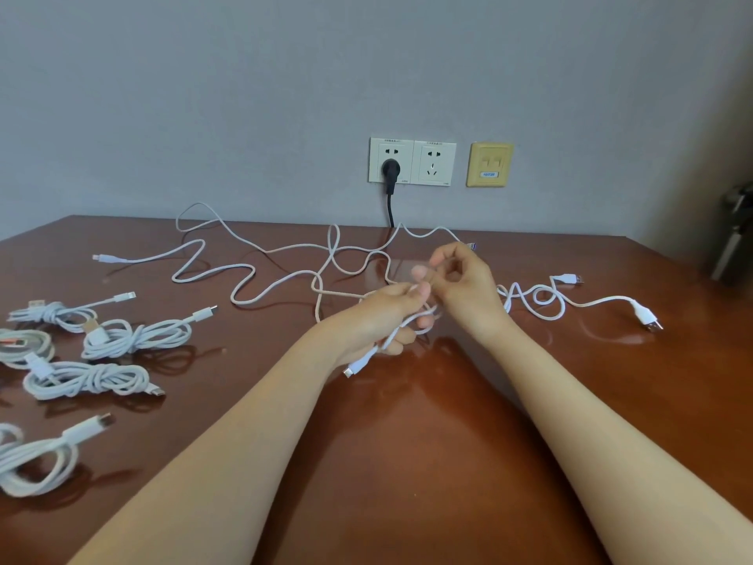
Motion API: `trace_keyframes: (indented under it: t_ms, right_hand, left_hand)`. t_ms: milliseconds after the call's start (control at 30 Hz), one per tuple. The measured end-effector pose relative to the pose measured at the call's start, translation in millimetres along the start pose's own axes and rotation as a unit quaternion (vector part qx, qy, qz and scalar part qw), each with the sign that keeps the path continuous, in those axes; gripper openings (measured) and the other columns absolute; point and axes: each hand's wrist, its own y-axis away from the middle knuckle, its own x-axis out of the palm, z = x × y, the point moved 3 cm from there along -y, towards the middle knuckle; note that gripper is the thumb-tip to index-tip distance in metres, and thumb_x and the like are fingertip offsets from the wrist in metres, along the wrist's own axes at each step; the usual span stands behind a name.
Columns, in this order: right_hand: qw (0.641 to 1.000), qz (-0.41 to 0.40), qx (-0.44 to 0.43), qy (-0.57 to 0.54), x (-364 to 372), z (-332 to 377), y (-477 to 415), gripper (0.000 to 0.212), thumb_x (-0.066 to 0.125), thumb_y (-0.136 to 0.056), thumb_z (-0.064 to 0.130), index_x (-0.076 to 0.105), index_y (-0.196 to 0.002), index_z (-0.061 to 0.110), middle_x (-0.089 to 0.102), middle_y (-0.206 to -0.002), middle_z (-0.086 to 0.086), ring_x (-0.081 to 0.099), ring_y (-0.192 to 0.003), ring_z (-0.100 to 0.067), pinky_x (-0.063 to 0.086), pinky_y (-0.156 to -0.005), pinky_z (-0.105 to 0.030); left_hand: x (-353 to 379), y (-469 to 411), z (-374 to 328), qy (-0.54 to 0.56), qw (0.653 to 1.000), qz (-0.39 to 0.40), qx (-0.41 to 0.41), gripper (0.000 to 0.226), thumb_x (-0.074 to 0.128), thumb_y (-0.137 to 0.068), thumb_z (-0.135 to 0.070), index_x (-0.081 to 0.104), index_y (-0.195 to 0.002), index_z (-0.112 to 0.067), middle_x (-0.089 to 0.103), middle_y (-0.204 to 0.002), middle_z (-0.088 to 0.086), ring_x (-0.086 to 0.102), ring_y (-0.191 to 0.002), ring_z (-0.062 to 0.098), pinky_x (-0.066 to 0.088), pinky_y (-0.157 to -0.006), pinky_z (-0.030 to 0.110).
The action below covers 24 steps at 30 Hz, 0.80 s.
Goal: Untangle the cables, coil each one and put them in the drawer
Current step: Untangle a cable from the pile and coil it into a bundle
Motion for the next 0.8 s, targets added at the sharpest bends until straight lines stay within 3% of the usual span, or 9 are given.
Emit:
trace_keyframes:
  t_ms: [167,300,367,467,567,700,800]
  right_hand:
    - [0.996,-0.037,0.047,-0.073,-10.6,-12.8,-9.9,0.024,0.059,-0.09,0.011,0.048,-0.071,0.019,0.04,-0.06,0.001,0.037,-0.042,0.001,0.033,-0.049,-0.015]
    - [0.999,-0.048,0.003,-0.014,-2.3,-1.6,-5.7,0.022,0.061,-0.089,0.016,0.049,-0.072,0.021,0.041,-0.057,0.006,0.04,-0.042,0.003,0.031,-0.049,-0.01]
    - [0.998,-0.045,-0.029,0.027,0.8,5.2,-2.0,0.016,0.062,-0.088,0.017,0.051,-0.077,0.018,0.043,-0.057,0.009,0.042,-0.046,0.003,0.033,-0.05,-0.01]
    - [0.995,-0.047,-0.058,0.06,0.5,8.8,1.8,0.012,0.06,-0.089,0.016,0.052,-0.082,0.013,0.042,-0.057,0.007,0.043,-0.048,0.003,0.033,-0.051,-0.01]
    - [0.995,-0.055,-0.06,0.057,-0.2,9.5,1.5,0.013,0.057,-0.091,0.018,0.051,-0.08,0.016,0.041,-0.059,0.007,0.042,-0.048,0.002,0.033,-0.052,-0.011]
    - [0.998,-0.039,-0.037,0.01,1.9,8.5,0.3,0.024,0.051,-0.095,0.016,0.048,-0.073,0.027,0.045,-0.061,0.009,0.042,-0.046,0.002,0.033,-0.05,-0.011]
    - [0.998,0.028,0.016,-0.052,9.0,7.2,3.9,0.022,0.047,-0.096,0.012,0.051,-0.077,0.023,0.047,-0.063,0.002,0.041,-0.035,-0.001,0.035,-0.04,-0.013]
  left_hand:
    - [8.3,-1.6,-2.6,-0.032,0.999,0.008,0.027,0.026,0.028,-0.103,-0.028,0.048,-0.088,-0.02,0.037,-0.054,-0.008,0.018,-0.036,0.002,0.013,-0.036,0.012]
    - [5.5,-0.8,-0.1,-0.016,0.999,0.042,-0.002,0.021,0.032,-0.102,-0.032,0.045,-0.098,-0.017,0.034,-0.047,-0.01,0.018,-0.035,0.002,0.009,-0.04,0.014]
    - [5.0,-0.5,1.3,-0.014,0.999,0.049,-0.005,0.022,0.032,-0.102,-0.031,0.043,-0.091,-0.015,0.035,-0.046,-0.011,0.019,-0.035,0.002,0.01,-0.039,0.013]
    - [5.8,-2.8,3.1,-0.018,0.999,0.039,-0.017,0.025,0.034,-0.102,-0.02,0.043,-0.079,-0.017,0.037,-0.045,-0.011,0.02,-0.038,0.003,0.015,-0.034,0.013]
    - [8.1,-6.4,4.7,-0.01,0.999,0.034,-0.009,0.03,0.034,-0.1,-0.008,0.043,-0.073,-0.015,0.036,-0.042,-0.01,0.026,-0.039,0.004,0.022,-0.041,0.014]
    - [2.4,-8.6,4.3,0.014,0.999,-0.029,-0.007,0.033,0.036,-0.101,-0.012,0.05,-0.071,-0.013,0.036,-0.036,-0.009,0.044,-0.038,0.007,0.041,-0.047,0.019]
    - [-0.7,-6.4,3.8,0.044,0.998,-0.031,-0.03,0.034,0.037,-0.101,-0.016,0.048,-0.07,-0.012,0.029,-0.037,-0.008,0.026,-0.03,0.005,0.021,-0.035,0.012]
